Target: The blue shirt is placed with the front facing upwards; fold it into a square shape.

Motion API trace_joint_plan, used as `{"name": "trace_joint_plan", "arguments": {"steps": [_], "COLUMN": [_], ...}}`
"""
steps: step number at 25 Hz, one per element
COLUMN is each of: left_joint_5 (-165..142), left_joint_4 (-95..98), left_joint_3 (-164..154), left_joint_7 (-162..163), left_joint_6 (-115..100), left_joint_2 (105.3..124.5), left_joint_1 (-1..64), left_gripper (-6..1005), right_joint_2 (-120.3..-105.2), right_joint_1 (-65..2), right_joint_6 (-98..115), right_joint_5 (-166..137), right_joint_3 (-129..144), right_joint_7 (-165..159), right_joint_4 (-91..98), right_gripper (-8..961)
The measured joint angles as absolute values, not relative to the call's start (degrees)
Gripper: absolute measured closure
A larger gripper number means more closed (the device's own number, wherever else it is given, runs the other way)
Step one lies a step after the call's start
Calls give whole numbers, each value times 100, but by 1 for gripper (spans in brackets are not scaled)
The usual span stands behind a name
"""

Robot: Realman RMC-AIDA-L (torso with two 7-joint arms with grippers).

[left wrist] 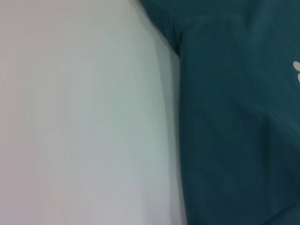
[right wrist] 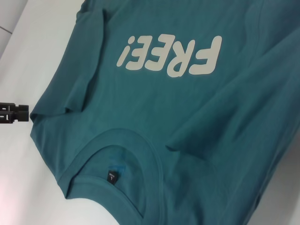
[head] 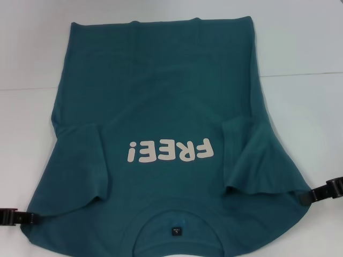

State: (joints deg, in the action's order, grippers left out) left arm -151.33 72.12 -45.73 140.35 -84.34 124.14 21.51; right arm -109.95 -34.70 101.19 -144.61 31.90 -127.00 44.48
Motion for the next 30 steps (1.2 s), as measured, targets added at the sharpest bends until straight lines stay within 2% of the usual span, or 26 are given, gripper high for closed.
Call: {"name": "trace_joint_plan", "arguments": {"steps": [7, 10, 20, 26, 30], "left_joint_5": [-15097, -15057, -14484, -14443, -14435], "left_joint_4": [6775, 6707, 6979, 6844, 6834], "left_joint_3": [-4564, -4565, -4507, -4504, -4502], "left_joint_7": [14037, 14012, 14080, 14066, 14044], "left_joint_6": [-8480, -8656, -8684, -8597, -8579], "left_joint_2": [12372, 12382, 12401, 12393, 12393], "left_joint_1": [2367, 2462, 2370, 2334, 2327], "left_gripper": [342, 141, 66, 254, 468], "right_joint_2": [-10995, -10995, -10995, -10992, -10988], "right_joint_1": [-3495, -3509, -3515, -3475, -3468], "right_joint_6": [10138, 10161, 10228, 10250, 10250], "right_joint_5": [-14450, -14439, -14374, -14299, -14297], "right_joint_3": [3190, 3190, 3190, 3190, 3190], "right_joint_7": [-12664, -12658, -12655, -12647, -12645], "right_joint_4": [4447, 4447, 4447, 4447, 4447], "right_gripper": [916, 916, 917, 916, 917]}}
